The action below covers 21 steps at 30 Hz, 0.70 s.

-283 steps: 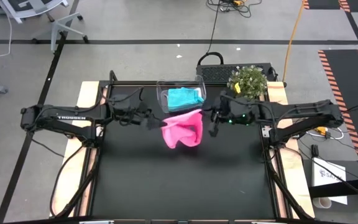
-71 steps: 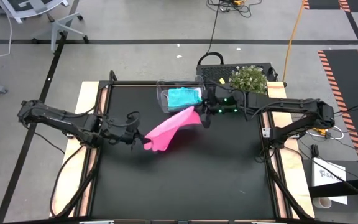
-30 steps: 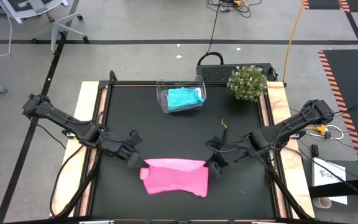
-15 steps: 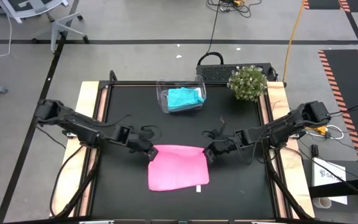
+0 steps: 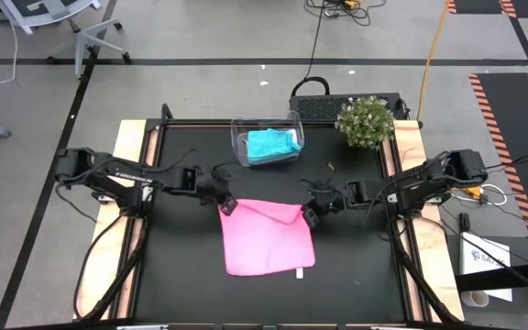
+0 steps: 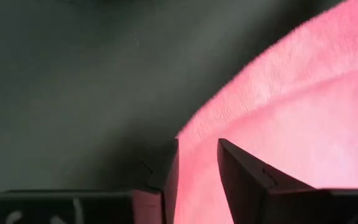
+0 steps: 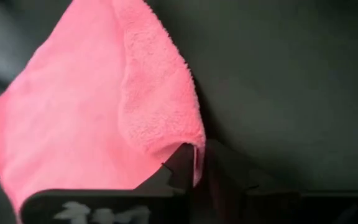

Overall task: Fold microfiber towels
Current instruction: Fold the pink microfiber cloth

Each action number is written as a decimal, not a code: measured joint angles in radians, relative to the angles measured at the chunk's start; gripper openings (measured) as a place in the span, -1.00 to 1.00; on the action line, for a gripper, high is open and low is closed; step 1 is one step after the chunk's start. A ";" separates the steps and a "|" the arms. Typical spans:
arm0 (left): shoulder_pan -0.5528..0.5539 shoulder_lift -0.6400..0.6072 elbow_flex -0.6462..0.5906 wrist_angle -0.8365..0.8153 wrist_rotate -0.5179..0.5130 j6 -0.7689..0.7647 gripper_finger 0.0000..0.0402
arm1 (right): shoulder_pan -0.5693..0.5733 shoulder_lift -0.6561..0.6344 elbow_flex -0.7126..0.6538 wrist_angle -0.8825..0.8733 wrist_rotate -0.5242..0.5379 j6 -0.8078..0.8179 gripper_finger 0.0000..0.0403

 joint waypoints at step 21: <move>-0.226 0.026 0.000 0.123 -0.025 0.087 -0.35 | -0.137 -0.086 0.001 0.011 -0.027 -0.203 -0.48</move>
